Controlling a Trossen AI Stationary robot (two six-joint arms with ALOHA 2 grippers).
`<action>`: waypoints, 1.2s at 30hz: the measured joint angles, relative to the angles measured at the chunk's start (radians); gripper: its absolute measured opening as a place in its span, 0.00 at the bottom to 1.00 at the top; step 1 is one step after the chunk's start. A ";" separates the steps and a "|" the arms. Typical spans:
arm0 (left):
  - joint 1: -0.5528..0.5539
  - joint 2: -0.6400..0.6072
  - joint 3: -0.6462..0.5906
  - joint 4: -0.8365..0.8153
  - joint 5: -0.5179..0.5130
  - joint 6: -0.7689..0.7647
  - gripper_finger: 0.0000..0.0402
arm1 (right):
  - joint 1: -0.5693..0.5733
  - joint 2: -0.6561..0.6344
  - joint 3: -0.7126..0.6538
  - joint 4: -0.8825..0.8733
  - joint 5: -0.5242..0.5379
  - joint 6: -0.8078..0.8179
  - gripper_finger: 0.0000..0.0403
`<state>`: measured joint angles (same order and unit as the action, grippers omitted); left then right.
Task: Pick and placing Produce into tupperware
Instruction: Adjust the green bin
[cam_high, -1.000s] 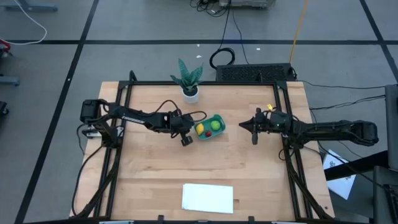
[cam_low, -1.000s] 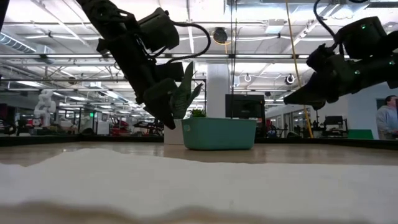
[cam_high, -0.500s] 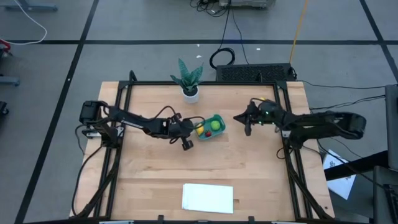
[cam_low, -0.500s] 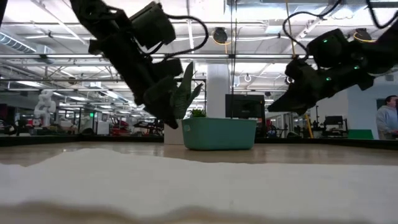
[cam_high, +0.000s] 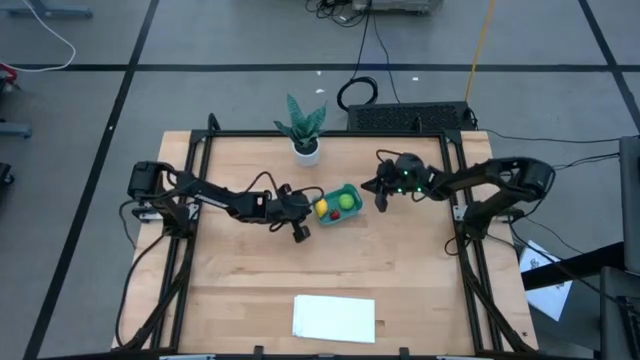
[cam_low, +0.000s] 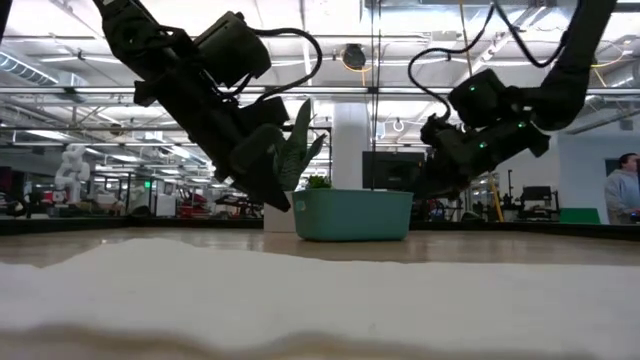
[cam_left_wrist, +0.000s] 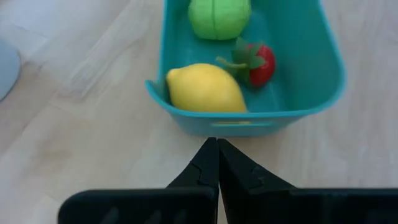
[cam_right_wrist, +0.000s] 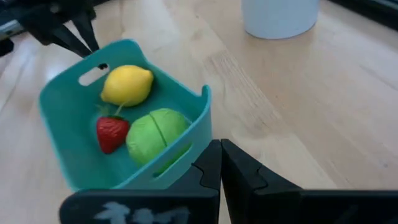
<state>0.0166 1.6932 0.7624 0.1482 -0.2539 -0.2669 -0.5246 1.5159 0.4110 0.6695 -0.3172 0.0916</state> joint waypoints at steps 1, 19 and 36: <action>0.005 0.000 0.000 -0.001 0.000 0.003 0.00 | 0.000 0.015 0.009 -0.001 0.000 0.001 0.00; 0.086 0.000 -0.002 0.033 0.101 0.071 0.00 | 0.096 0.054 0.026 0.007 -0.039 0.035 0.00; 0.145 0.000 -0.002 0.032 0.140 0.108 0.00 | 0.164 0.054 0.026 0.001 -0.061 0.106 0.00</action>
<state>0.1617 1.6932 0.7609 0.1806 -0.1135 -0.1586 -0.3603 1.5696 0.4366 0.6701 -0.3785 0.1980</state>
